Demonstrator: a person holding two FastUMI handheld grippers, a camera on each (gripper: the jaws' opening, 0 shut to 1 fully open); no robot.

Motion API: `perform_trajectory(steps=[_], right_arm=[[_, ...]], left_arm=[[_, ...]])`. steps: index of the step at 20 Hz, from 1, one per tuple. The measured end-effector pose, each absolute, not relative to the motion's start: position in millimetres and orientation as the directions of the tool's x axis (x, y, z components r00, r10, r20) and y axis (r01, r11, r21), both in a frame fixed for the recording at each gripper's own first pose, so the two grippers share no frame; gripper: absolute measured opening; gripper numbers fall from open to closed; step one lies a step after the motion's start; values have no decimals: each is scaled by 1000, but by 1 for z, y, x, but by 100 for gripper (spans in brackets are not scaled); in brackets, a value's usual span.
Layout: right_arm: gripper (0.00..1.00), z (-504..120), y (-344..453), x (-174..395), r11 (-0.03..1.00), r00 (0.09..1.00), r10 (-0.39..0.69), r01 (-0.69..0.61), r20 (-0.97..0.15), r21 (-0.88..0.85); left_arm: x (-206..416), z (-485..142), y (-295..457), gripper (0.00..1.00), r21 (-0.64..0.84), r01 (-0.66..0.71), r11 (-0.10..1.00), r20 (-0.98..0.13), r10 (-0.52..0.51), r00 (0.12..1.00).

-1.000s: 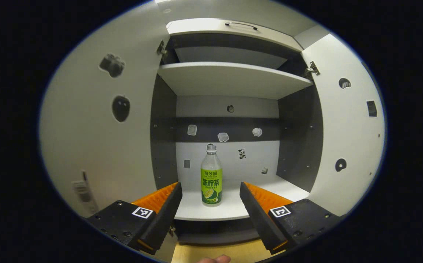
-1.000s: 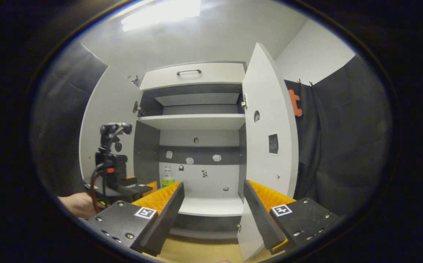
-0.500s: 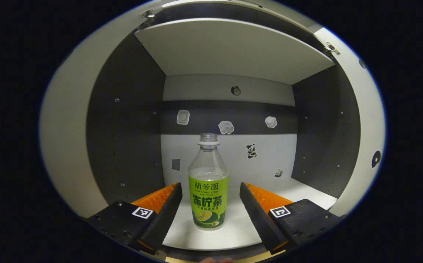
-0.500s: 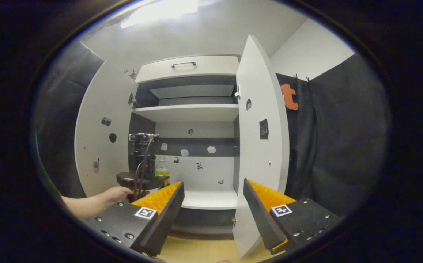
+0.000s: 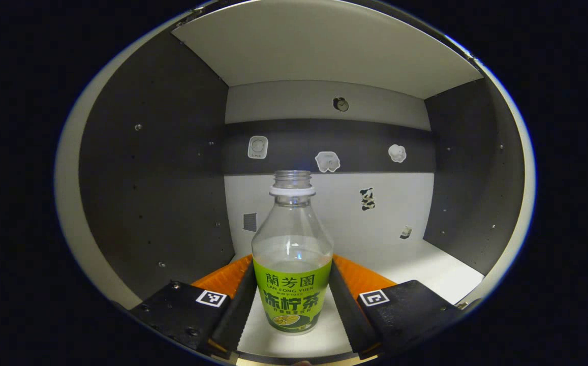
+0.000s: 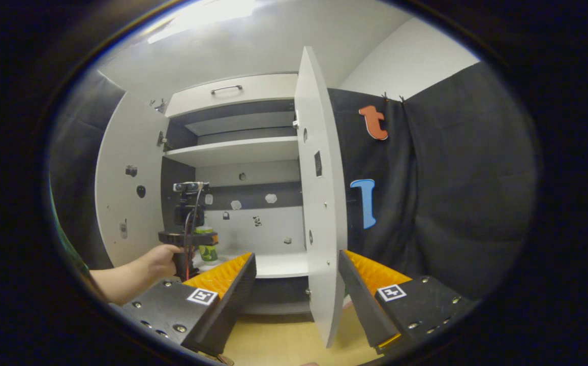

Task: Grasp the bottle in the cabinet with the left hand and place it on the coaster, then close the right door with the right hand and the left door with the left hand.

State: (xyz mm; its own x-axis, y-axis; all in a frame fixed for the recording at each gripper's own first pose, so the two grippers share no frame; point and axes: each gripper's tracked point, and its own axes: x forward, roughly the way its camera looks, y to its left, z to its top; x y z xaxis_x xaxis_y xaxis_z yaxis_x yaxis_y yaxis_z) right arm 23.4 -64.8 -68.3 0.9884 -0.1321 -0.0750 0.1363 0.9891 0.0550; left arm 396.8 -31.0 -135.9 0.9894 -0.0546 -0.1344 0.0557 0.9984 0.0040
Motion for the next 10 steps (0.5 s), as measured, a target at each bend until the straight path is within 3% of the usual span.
perform_trajectory(steps=[1, 10], right_arm=[[99, -67, -65, 19, 990, 989, -129, 133, -71, 57], [99, -56, -44, -21, 996, 999, -36, 39, -35, 80]], left_arm=[[386, -133, -31, 80, 7, 62, 998, -130, -61, 990], [267, -96, -42, 79, -74, 98, 992, -76, -103, 992]])
